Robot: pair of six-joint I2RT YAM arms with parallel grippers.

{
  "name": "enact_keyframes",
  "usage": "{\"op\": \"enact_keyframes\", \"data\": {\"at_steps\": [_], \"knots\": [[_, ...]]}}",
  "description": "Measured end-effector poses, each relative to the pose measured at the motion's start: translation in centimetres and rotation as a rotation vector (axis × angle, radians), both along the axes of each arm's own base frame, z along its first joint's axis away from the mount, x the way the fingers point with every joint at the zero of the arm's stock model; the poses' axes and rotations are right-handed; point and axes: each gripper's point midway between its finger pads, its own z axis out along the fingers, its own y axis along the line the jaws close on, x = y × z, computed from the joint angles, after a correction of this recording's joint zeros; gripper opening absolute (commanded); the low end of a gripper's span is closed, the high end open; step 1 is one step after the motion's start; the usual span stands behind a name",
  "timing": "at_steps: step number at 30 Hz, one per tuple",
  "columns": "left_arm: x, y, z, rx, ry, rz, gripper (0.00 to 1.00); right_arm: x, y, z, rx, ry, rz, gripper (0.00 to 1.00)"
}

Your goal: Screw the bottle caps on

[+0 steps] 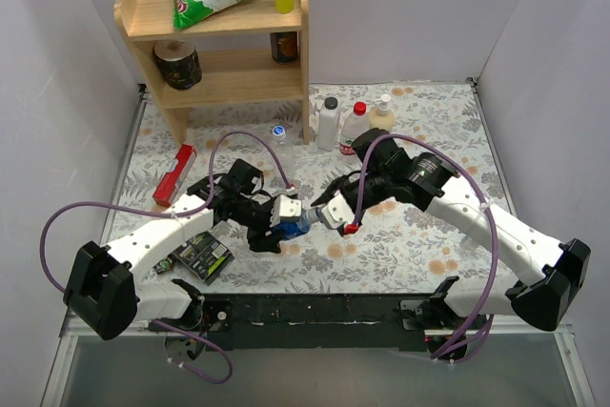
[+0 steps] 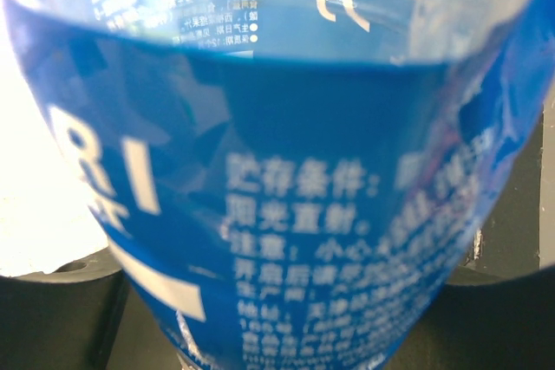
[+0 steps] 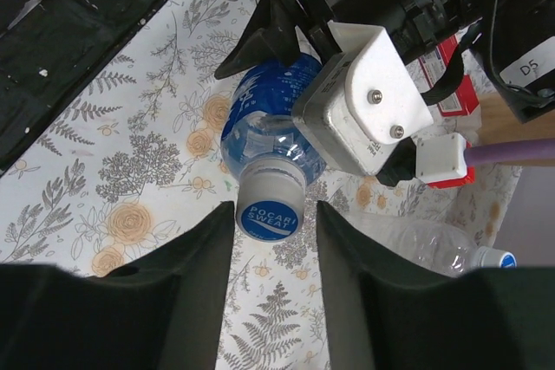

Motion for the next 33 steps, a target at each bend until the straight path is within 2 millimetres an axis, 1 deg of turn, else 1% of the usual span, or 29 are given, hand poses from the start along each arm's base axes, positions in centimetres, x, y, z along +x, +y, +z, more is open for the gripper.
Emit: {"op": "enact_keyframes", "data": {"at_steps": [1, 6, 7, 9, 10, 12, 14, 15, 16, 17, 18, 19, 20, 21, 22, 23, 24, 25, 26, 28, 30, 32, 33], "knots": [[0.1, 0.0, 0.0, -0.001, 0.000, 0.000, 0.00, 0.0, 0.0, 0.0, -0.001, 0.000, 0.001, 0.38], [0.2, -0.1, 0.0, 0.004, 0.008, 0.008, 0.00, 0.1, 0.1, -0.4, -0.017, 0.026, -0.014, 0.22], [0.2, -0.1, -0.1, 0.008, 0.012, 0.012, 0.00, 0.2, 0.1, -0.6, -0.024, 0.036, -0.021, 0.16], [0.2, 0.1, -0.3, 0.023, 0.019, 0.030, 0.00, 0.5, 0.3, -0.8, -0.040, 0.066, -0.049, 0.11], [0.4, 0.2, -0.4, 0.031, 0.021, 0.046, 0.00, 0.8, 0.3, -1.0, -0.056, 0.101, -0.085, 0.07], [1.2, 0.3, -0.5, 0.050, 0.011, 0.102, 0.00, 2.0, 0.6, -1.2, -0.093, 0.199, -0.197, 0.02], [2.6, 0.4, -0.5, 0.062, -0.017, 0.175, 0.00, 3.8, 0.8, -1.1, -0.129, 0.355, -0.339, 0.01], [3.6, 0.5, -0.5, 0.069, -0.045, 0.223, 0.00, 4.6, 0.9, -1.2, -0.143, 0.434, -0.403, 0.01], [4.6, 0.6, -0.4, 0.078, -0.072, 0.272, 0.00, 5.8, 1.2, -1.3, -0.158, 0.546, -0.483, 0.04], [5.4, 0.8, -0.4, 0.089, -0.092, 0.316, 0.00, 6.9, 1.5, -1.2, -0.163, 0.682, -0.566, 0.09], [6.4, 1.2, -0.4, 0.103, -0.116, 0.367, 0.00, 8.0, 1.8, -1.3, -0.162, 0.813, -0.630, 0.18], [7.0, 1.5, -0.4, 0.115, -0.133, 0.404, 0.00, 8.9, 1.9, -1.7, -0.166, 0.920, -0.684, 0.32], [7.5, 1.7, -0.5, 0.132, -0.144, 0.438, 0.00, 9.5, 2.0, -2.0, -0.174, 1.007, -0.723, 0.36], [7.7, 1.9, -0.8, 0.147, -0.148, 0.461, 0.00, 9.9, 2.2, -2.3, -0.181, 1.059, -0.747, 0.38], [8.0, 2.0, -1.0, 0.159, -0.150, 0.481, 0.00, 10.3, 2.3, -2.5, -0.188, 1.106, -0.770, 0.49], [8.1, 2.1, -1.1, 0.164, -0.153, 0.498, 0.00, 10.6, 2.4, -2.6, -0.191, 1.147, -0.790, 0.55], [8.3, 2.1, -1.1, 0.164, -0.159, 0.510, 0.00, 10.9, 2.4, -2.6, -0.190, 1.178, -0.803, 0.64], [8.6, 2.0, -1.0, 0.157, -0.169, 0.521, 0.00, 11.0, 2.3, -2.3, -0.183, 1.209, -0.807, 0.76], [8.9, 1.7, -0.7, 0.145, -0.180, 0.525, 0.00, 11.2, 2.2, -1.9, -0.174, 1.238, -0.806, 0.81], [9.1, 1.4, -0.3, 0.124, -0.195, 0.520, 0.00, 11.6, 1.5, -0.8, -0.144, 1.249, -0.787, 0.90], [8.7, 1.4, 0.0, 0.117, -0.198, 0.495, 0.00, 12.6, 0.3, 0.7, -0.095, 1.226, -0.777, 0.91], [7.9, 1.6, 0.0, 0.119, -0.185, 0.461, 0.00, 13.2, -1.2, 2.4, -0.036, 1.139, -0.750, 0.91], [7.3, 1.5, -0.1, 0.119, -0.170, 0.432, 0.00, 13.2, -2.0, 3.3, -0.008, 1.087, -0.732, 0.92]]}}
